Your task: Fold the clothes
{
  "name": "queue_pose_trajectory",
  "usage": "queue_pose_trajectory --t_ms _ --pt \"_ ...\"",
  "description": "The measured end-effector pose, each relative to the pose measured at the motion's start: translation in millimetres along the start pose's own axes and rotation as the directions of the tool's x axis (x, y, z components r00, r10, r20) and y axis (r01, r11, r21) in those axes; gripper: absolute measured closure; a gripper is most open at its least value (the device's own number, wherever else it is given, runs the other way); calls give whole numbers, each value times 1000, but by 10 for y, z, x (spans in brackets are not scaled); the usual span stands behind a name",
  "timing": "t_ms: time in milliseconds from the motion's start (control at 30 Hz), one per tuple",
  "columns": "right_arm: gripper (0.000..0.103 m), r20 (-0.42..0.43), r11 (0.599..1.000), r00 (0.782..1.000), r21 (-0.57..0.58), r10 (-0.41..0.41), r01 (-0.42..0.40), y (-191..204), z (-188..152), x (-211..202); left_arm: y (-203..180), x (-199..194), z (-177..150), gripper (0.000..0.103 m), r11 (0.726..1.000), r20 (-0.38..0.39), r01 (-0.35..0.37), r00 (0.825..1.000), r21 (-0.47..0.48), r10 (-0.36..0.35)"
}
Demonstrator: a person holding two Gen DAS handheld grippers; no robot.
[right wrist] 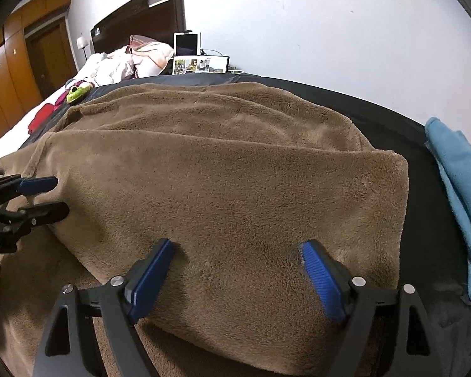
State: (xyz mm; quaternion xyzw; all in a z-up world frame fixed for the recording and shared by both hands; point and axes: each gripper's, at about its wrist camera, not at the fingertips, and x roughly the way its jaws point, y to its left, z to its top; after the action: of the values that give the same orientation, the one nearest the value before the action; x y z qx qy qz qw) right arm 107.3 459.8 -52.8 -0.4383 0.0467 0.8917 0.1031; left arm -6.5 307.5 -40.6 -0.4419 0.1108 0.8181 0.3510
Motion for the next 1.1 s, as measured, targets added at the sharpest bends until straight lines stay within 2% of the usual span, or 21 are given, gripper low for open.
queue_pose_trajectory --t_ms 233,333,533,667,933,1100 --pt "15 -1 1000 1000 -3 -4 4 2 1 7 2 -16 -2 28 1000 2 0 1000 -6 0" --pt "15 -1 1000 1000 -2 -6 6 11 2 5 -6 -99 -24 26 999 -23 -8 1000 -46 7" --pt "14 -1 1000 1000 -1 -6 6 11 -2 3 -37 -398 -265 23 993 -32 59 998 -104 -62" --pt "14 -1 1000 1000 -1 -6 6 5 -2 5 -21 -445 -481 23 990 -54 69 996 -125 -77" --pt "14 0 1000 1000 -2 -8 8 -1 -3 6 37 -514 -661 23 983 3 93 996 -155 -94" --pt "13 0 1000 1000 -2 -9 9 2 -1 3 52 -542 -684 23 981 9 93 996 -167 -93"
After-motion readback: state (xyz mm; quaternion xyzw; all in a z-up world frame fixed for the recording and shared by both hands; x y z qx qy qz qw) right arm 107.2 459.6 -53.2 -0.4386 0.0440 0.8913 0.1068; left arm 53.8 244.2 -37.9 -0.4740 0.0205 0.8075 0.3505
